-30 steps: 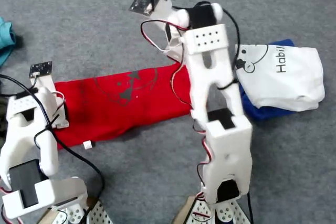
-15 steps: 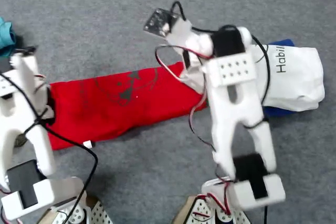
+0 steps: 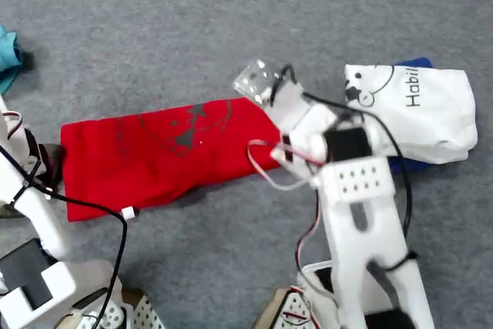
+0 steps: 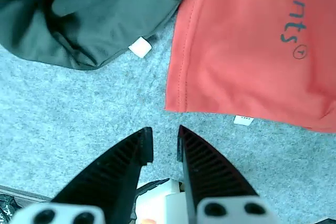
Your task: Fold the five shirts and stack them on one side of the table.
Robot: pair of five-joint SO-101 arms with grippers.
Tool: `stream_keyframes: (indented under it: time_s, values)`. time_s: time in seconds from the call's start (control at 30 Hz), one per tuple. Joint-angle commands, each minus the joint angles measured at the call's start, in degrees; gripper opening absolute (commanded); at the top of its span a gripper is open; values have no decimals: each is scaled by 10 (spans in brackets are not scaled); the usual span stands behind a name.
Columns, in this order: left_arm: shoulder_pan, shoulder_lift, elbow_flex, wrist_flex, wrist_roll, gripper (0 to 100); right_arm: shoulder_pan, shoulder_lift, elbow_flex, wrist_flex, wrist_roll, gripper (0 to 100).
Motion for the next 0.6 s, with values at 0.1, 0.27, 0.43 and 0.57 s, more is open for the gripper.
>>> stream_keyframes:
  time_s: [0.1,0.27,0.43,0.57]
  values:
    - [4,-21,7,8,-3,95,12,-122,160,-103,-17,2]
    - [12,-17,55,7,-43,147,12,-180,254,-163,-32,2]
    - [13,-15,71,-8,-41,161,12,-185,301,-208,-51,2]
    - [12,-15,91,-62,-12,161,12,-162,322,-236,-51,2]
